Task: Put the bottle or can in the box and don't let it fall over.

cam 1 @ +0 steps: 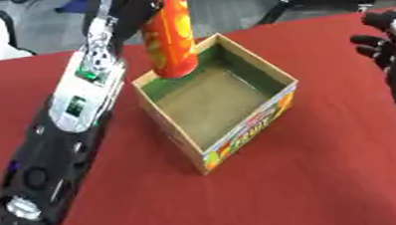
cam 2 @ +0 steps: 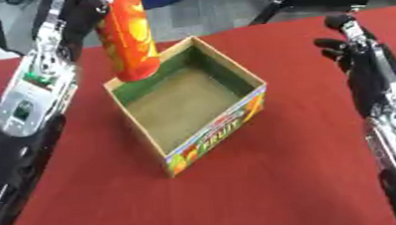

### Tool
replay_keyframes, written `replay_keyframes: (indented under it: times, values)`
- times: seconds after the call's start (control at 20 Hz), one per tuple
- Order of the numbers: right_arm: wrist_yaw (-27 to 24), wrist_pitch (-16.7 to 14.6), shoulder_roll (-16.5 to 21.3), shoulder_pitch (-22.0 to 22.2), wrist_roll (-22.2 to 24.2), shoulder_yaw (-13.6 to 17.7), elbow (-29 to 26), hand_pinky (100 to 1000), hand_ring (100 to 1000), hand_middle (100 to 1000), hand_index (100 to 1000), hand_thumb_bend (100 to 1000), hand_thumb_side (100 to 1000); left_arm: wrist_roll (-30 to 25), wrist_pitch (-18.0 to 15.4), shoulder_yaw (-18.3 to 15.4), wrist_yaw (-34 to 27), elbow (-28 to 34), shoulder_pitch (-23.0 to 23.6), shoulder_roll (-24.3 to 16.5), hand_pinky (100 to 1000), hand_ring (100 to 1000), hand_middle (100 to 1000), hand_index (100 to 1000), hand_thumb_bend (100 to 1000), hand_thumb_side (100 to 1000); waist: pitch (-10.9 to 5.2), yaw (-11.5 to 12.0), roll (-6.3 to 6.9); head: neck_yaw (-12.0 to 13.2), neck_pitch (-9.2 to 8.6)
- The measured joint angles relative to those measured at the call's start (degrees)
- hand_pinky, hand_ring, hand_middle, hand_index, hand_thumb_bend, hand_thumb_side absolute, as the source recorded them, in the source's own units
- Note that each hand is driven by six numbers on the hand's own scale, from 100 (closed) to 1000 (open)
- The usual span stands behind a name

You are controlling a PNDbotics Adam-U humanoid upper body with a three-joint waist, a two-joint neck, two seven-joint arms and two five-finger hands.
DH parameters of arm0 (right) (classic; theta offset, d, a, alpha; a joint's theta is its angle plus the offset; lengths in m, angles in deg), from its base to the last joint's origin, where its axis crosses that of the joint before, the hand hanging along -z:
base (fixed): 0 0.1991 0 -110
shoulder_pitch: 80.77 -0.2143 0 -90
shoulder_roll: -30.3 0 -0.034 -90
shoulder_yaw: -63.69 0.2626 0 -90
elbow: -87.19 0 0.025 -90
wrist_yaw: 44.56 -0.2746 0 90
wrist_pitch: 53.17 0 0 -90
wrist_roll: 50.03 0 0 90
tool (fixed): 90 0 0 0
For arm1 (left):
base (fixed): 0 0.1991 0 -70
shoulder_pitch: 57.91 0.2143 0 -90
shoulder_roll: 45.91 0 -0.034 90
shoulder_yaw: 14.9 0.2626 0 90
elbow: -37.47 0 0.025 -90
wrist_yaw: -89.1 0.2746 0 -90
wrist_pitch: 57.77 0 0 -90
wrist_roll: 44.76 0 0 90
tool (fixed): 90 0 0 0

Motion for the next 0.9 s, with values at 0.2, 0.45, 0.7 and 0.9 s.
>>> replay_keyframes:
  times: [0.2,0.45,0.7,0.9]
  values:
    - [-0.19,0.12,-0.6,-0.69,0.71,-0.62,-0.21,907,831,917,876,100,891,2.15,-2.85,-0.38,0.85,-3.85,-0.34,1.58,993,507,304,474,100,598,0.68,-1.78,0.06,1.26,-0.9]
    - [-0.24,0.25,-0.72,-0.69,0.83,-0.64,-0.21,907,831,918,876,100,897,2.68,-6.1,-0.59,1.96,-7.28,-0.48,1.92,1000,777,783,891,553,700,1.02,-2.24,0.7,1.54,-1.1]
    - [-0.25,0.28,-0.72,-0.36,0.8,-0.63,-0.21,907,830,917,875,100,898,0.73,-6.06,-1.14,7.95,-9.26,-0.57,1.9,1000,808,819,950,839,824,1.06,-1.91,0.77,1.5,-1.1]
    - [-0.29,0.28,-0.72,-0.35,0.78,-0.62,-0.21,907,829,916,875,100,898,-0.53,-4.78,-1.62,11.09,-9.78,-0.68,1.88,1000,799,801,924,767,811,1.06,-1.6,0.72,1.46,-1.08]
